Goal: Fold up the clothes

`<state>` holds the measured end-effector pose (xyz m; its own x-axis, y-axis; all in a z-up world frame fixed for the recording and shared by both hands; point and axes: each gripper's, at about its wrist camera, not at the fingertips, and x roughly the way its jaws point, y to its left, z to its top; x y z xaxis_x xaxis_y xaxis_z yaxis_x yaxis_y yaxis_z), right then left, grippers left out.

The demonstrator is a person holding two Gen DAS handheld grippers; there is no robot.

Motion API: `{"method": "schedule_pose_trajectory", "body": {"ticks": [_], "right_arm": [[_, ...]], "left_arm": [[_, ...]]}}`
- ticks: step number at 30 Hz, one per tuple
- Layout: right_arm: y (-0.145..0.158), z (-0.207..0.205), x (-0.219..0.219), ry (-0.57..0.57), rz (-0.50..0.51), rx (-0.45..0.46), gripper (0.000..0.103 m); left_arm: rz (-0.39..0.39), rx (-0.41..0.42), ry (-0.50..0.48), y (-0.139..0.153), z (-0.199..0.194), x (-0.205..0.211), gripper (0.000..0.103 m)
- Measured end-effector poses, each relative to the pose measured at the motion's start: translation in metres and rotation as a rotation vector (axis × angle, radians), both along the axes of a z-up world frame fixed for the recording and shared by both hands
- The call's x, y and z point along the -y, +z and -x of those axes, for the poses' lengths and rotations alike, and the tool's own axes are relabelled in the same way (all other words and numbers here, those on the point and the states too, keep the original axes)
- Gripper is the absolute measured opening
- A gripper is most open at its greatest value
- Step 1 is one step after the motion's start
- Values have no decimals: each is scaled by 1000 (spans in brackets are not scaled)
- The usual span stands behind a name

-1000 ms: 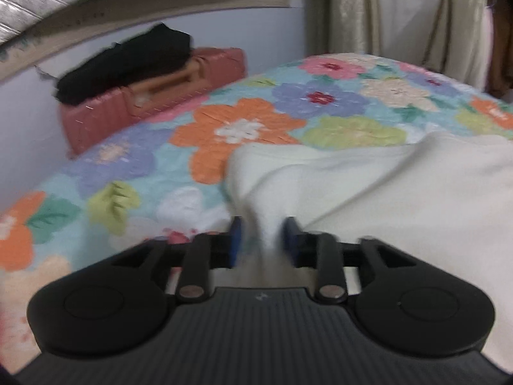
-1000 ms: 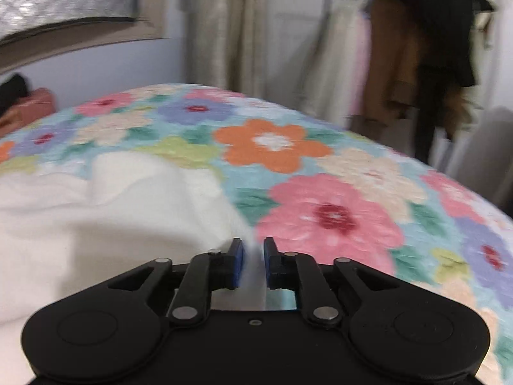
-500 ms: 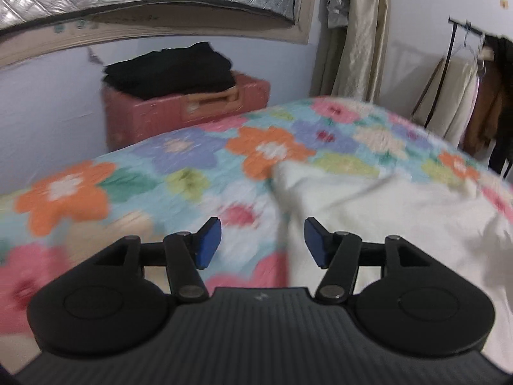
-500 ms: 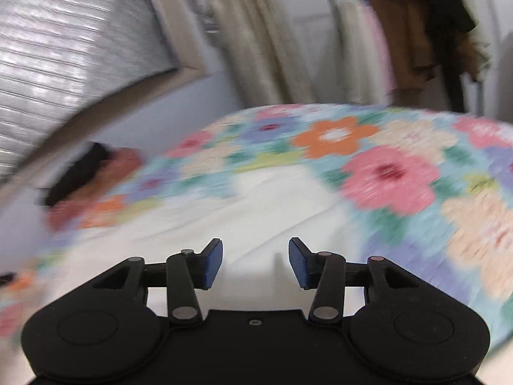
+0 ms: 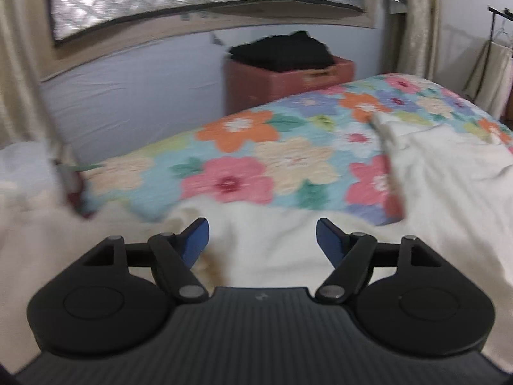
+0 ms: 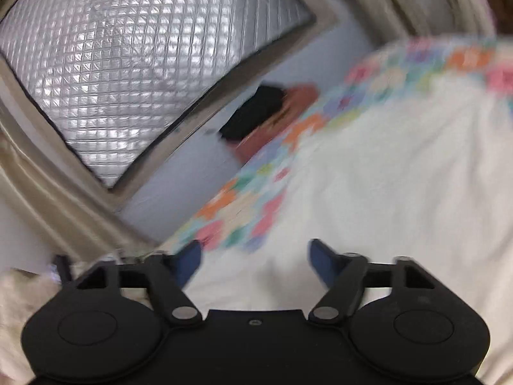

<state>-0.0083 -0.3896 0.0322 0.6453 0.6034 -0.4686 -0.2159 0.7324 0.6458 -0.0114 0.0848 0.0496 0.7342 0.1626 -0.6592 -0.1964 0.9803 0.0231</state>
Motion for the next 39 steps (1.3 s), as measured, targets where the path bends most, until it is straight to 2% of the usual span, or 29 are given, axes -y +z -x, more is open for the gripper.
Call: {"method": "schedule_pose_trajectory", "body": {"ticks": [1, 3, 6, 7, 9, 11, 13, 15, 16, 17, 18, 19, 20, 23, 24, 26, 27, 28, 30, 32, 35, 36, 38, 39], "right_arm": [[2, 5, -13, -4, 16, -21, 87], [3, 15, -39, 2, 94, -4, 87], [-10, 27, -77, -9, 236, 30, 87], [-15, 31, -86, -8, 261, 46, 87], [-28, 39, -105, -3, 300, 77, 87], [-39, 42, -120, 7, 347, 98, 87], [-48, 43, -132, 30, 400, 114, 87], [-54, 42, -147, 57, 443, 131, 87], [-57, 42, -152, 71, 454, 139, 87], [-62, 40, -157, 85, 462, 144, 87], [-66, 38, -161, 98, 469, 148, 87], [-72, 35, -165, 106, 474, 149, 87], [-79, 30, -170, 109, 481, 142, 87], [-99, 16, -178, 114, 477, 89, 87], [-107, 13, -179, 122, 464, 66, 87], [-121, 9, -182, 141, 453, 21, 87], [-129, 8, -185, 152, 465, -4, 87], [-136, 8, -188, 165, 490, -25, 87], [-151, 12, -194, 186, 559, -36, 87], [-158, 18, -201, 197, 610, 3, 89], [-158, 22, -209, 212, 662, 26, 90], [-158, 22, -210, 217, 670, 26, 91], [-157, 22, -208, 220, 663, 21, 91], [-157, 21, -206, 218, 650, 19, 91]], "left_arm": [[-1, -14, 6, 0, 3, -7, 78], [26, -35, 7, -4, 6, -15, 78], [116, -31, -15, -18, -2, -17, 78], [144, -52, -25, -26, -12, -15, 78], [166, -152, -30, -46, -38, -8, 78], [137, -179, 20, -63, -56, -5, 78], [53, -230, 86, -81, -77, -3, 78], [45, -242, 139, -99, -90, -7, 78], [70, -220, 153, -107, -93, -12, 70], [99, -174, 161, -112, -93, -16, 39], [104, -128, 145, -112, -92, -17, 13], [104, -85, 123, -112, -91, -18, 6], [77, -12, 107, -101, -83, -18, 6], [-6, 338, 39, -55, -49, -13, 6], [-33, 442, 48, -40, -37, -14, 6], [10, 547, 102, -24, -23, -29, 8], [63, 577, 119, -22, -20, -39, 11], [133, 573, 143, -28, -22, -51, 13], [204, 446, 204, -50, -40, -69, 15], [252, 299, 248, -80, -59, -84, 15], [380, 177, 291, -116, -72, -107, 20], [394, 170, 309, -121, -74, -113, 22], [438, 191, 321, -123, -75, -122, 35], [467, 216, 323, -123, -74, -124, 35]]}}
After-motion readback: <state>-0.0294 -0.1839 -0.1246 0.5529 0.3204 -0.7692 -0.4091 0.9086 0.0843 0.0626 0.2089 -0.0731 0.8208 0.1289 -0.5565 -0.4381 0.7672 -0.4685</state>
